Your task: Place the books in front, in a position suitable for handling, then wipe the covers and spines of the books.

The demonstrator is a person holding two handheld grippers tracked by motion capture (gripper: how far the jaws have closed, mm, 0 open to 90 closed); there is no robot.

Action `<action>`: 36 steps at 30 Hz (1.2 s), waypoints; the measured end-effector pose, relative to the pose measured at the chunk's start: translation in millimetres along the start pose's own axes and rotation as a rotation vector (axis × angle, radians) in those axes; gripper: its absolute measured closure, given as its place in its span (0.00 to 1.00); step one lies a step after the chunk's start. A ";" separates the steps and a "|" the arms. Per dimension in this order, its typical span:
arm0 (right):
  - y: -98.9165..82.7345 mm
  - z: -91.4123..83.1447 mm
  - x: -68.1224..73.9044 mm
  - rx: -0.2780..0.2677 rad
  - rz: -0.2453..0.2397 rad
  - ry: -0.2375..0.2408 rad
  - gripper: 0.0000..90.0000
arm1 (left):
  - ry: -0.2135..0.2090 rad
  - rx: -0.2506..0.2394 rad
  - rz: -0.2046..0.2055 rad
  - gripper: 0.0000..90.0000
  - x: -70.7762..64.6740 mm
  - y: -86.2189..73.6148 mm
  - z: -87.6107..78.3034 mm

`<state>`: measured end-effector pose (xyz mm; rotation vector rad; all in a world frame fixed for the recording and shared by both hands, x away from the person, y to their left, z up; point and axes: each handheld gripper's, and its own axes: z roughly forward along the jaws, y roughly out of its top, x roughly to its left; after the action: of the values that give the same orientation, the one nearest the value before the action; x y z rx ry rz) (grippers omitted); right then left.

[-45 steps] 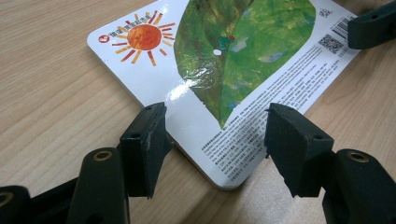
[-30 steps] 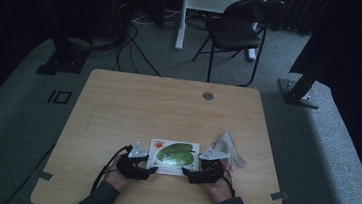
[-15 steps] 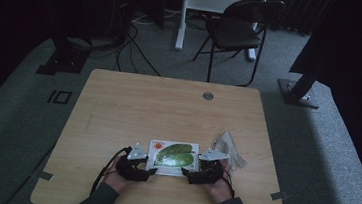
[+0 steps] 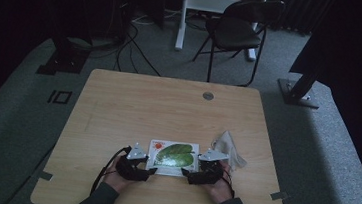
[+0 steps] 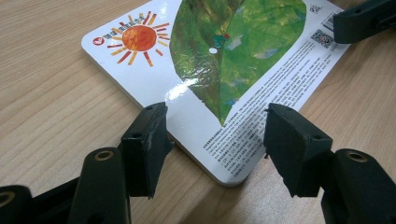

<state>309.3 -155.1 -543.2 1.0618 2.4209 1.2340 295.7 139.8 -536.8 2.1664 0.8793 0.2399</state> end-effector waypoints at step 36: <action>-2.5 -0.2 2.8 0.021 -0.012 -0.019 0.13 | 0.126 -0.114 -0.050 0.42 21.7 21.0 -2.0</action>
<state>306.0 -154.3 -544.7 1.0582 2.4273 1.1914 321.9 145.5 -522.6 2.0390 0.9662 0.3954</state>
